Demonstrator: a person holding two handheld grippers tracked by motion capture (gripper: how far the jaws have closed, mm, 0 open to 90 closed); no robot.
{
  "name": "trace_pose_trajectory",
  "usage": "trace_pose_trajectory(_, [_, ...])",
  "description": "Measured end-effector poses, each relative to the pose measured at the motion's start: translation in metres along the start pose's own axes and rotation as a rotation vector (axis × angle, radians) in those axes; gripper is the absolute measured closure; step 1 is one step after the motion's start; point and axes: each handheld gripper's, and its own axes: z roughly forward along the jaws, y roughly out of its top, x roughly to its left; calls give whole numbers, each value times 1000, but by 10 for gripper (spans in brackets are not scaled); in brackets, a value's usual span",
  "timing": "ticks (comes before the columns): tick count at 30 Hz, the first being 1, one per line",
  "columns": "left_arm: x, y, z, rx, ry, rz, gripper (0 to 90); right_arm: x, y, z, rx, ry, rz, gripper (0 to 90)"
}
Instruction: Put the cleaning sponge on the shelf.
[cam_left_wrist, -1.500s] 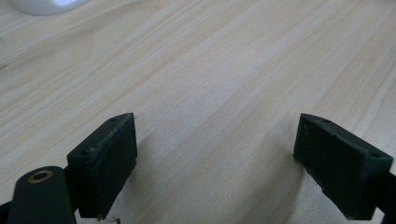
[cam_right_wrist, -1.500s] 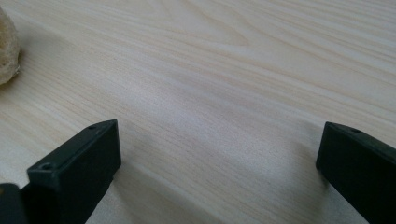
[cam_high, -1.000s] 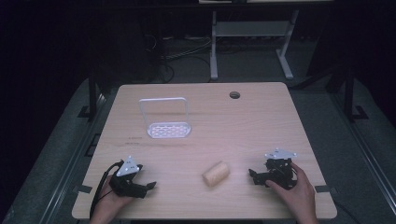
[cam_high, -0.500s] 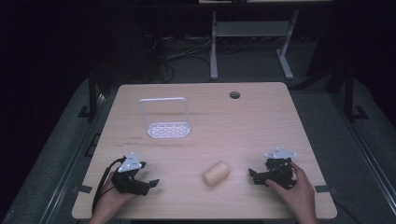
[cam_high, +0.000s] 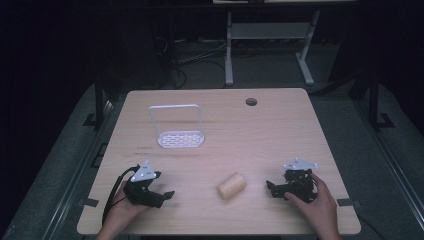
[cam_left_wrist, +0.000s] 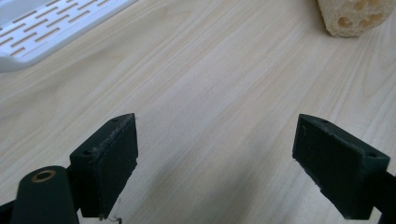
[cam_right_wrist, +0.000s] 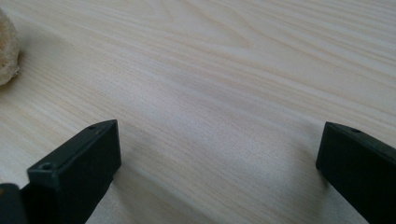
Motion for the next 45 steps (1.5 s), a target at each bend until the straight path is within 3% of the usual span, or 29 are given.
trace_pose_trajectory(10, [-3,9,3,15,-26,21,139,0,0,0,0,-1,0,0])
trace_pose_trajectory(45, [-20,45,20,-15,-81,90,140,0,0,0,0,-1,-1,0])
